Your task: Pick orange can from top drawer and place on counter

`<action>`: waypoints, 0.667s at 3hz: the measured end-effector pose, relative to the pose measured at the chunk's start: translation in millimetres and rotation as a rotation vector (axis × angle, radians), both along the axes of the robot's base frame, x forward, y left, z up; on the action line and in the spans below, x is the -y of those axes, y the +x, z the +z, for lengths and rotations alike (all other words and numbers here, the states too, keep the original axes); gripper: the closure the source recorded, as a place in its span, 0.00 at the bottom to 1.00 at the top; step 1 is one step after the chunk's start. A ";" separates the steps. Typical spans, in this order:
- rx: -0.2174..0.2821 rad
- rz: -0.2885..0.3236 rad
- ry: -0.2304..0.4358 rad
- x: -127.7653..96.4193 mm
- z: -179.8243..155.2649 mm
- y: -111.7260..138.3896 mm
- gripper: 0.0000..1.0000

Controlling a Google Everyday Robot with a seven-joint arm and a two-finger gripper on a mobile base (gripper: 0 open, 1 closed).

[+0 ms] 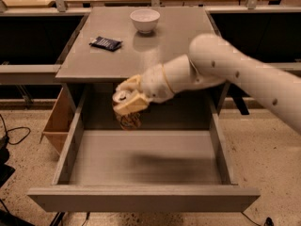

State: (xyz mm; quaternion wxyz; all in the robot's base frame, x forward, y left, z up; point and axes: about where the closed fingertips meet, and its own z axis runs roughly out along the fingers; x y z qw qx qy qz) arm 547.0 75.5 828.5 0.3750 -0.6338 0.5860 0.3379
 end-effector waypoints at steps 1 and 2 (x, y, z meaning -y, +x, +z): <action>-0.033 0.007 -0.108 -10.5 76.6 32.2 1.00; -0.006 -0.063 -0.139 -5.7 129.5 67.3 1.00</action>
Offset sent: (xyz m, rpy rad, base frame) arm 0.1329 -0.0122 0.2581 -0.1089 -0.1339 -0.1941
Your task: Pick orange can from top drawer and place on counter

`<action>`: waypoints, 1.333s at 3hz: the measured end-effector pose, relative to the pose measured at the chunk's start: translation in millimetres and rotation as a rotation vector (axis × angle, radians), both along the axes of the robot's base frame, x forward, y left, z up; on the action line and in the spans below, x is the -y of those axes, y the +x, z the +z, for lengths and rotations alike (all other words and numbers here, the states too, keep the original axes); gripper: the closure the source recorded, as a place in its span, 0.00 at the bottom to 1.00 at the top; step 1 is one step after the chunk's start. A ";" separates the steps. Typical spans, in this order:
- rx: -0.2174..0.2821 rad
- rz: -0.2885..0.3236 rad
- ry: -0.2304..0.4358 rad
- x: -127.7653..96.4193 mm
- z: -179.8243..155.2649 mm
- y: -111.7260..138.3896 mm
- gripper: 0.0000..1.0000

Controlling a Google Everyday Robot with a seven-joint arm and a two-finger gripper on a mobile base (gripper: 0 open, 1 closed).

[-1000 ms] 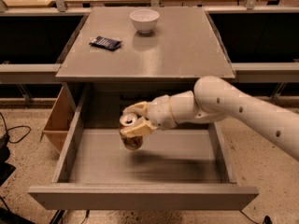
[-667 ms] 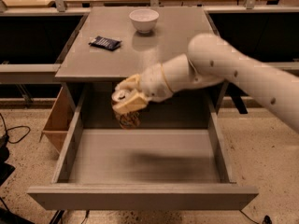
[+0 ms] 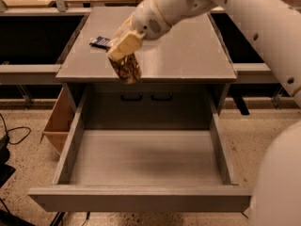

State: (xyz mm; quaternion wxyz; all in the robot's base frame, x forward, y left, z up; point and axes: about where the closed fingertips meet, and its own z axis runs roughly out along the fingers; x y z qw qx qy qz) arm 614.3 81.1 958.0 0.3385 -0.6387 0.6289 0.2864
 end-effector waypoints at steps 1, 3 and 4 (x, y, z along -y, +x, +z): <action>0.084 -0.133 0.043 26.4 54.0 46.1 1.00; 0.229 -0.396 0.202 107.8 72.5 110.2 1.00; 0.244 -0.487 0.241 143.7 36.1 122.5 1.00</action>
Offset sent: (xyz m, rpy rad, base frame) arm 0.1349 -0.1396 0.1041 0.2276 -0.3006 -0.5136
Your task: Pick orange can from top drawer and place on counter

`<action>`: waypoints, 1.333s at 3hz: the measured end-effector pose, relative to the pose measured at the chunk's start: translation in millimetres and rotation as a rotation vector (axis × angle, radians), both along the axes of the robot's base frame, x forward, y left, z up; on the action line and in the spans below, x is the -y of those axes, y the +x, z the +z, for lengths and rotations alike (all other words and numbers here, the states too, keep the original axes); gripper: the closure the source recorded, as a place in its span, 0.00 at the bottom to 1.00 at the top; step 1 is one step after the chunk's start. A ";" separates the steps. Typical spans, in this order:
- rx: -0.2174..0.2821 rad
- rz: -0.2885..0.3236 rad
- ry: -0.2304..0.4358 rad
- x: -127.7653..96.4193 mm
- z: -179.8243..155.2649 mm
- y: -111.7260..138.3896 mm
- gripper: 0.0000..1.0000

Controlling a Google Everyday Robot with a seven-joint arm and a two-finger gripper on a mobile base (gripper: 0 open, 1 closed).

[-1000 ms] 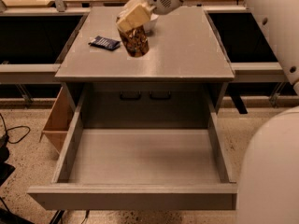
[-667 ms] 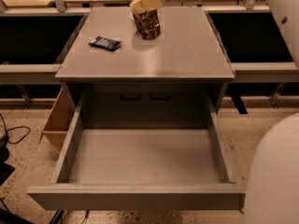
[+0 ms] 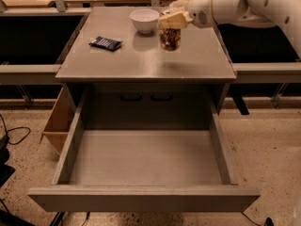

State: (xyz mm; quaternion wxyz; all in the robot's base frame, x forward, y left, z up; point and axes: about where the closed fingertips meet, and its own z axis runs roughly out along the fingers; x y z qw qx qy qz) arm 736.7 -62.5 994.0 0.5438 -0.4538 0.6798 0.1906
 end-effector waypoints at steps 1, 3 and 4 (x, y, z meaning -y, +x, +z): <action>-0.021 -0.057 0.023 23.4 -48.0 2.4 1.00; -0.066 -0.098 0.032 36.4 -81.3 1.9 0.62; -0.067 -0.097 0.032 36.3 -81.0 1.9 0.39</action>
Offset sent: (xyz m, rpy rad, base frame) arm -0.0018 -0.0612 -0.1567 0.0446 0.1545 -0.1706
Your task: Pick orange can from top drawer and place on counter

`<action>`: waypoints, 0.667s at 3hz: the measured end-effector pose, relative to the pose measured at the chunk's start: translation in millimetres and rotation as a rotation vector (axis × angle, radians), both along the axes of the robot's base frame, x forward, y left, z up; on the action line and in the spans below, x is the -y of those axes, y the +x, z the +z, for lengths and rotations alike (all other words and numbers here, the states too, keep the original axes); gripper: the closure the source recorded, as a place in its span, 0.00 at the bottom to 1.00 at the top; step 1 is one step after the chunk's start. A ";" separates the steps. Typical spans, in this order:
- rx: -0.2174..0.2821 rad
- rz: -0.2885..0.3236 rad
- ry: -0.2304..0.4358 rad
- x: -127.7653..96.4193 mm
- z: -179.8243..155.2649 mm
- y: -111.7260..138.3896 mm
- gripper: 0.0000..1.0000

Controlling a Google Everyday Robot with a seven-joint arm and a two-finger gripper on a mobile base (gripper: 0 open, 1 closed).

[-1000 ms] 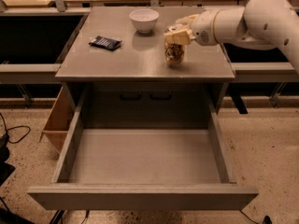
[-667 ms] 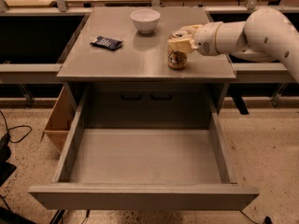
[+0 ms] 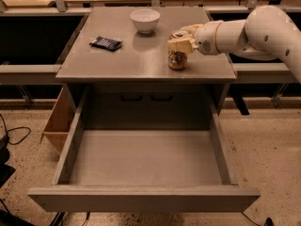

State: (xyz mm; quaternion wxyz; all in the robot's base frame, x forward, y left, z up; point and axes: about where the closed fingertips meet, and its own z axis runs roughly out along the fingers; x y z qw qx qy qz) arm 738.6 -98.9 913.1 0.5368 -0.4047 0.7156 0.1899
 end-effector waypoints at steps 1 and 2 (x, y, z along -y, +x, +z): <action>0.000 0.000 0.000 0.0 0.0 0.0 0.15; 0.006 0.004 -0.002 -2.3 5.0 0.8 0.00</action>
Offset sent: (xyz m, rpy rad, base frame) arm 0.0000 0.0000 0.0000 0.0000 0.0000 0.0000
